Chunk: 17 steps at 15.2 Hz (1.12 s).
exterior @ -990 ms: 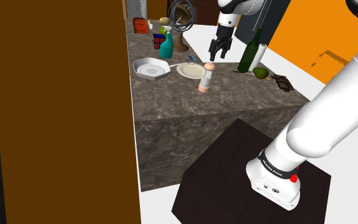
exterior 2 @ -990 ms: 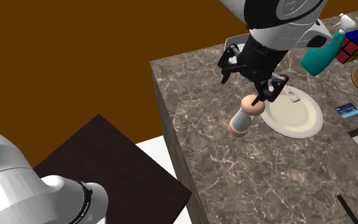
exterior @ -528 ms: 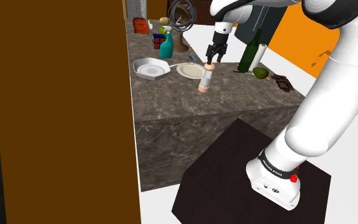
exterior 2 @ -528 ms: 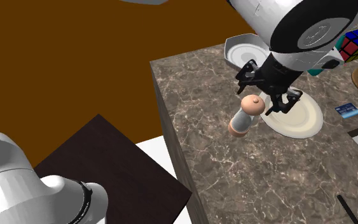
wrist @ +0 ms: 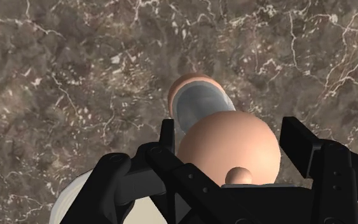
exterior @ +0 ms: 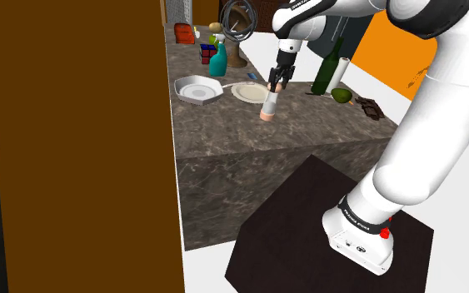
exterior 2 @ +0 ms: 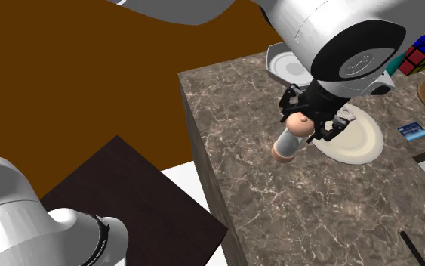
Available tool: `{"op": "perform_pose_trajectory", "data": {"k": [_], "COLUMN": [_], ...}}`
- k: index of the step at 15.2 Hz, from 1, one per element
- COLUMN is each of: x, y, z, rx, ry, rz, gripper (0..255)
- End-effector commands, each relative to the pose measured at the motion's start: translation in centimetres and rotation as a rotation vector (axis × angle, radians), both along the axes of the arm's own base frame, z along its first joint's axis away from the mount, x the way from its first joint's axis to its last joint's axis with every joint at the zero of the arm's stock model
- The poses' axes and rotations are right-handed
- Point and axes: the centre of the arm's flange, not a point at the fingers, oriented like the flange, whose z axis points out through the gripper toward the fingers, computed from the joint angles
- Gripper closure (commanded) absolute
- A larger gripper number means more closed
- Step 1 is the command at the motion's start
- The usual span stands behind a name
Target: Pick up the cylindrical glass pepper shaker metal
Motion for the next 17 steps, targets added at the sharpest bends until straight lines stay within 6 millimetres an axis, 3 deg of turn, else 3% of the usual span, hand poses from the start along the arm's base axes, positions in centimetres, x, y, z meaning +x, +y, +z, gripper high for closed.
{"op": "perform_pose_trajectory", "data": {"k": [1, 9, 17], "x": [0.0, 0.0, 0.0], "y": [0.0, 0.1, 0.1], "z": [-0.1, -0.1, 4.1], "rx": [0.000, 0.000, 0.000], "ry": [0.000, 0.000, 0.000], "rz": [0.000, 0.000, 0.000], "gripper": [255, 255, 255]}}
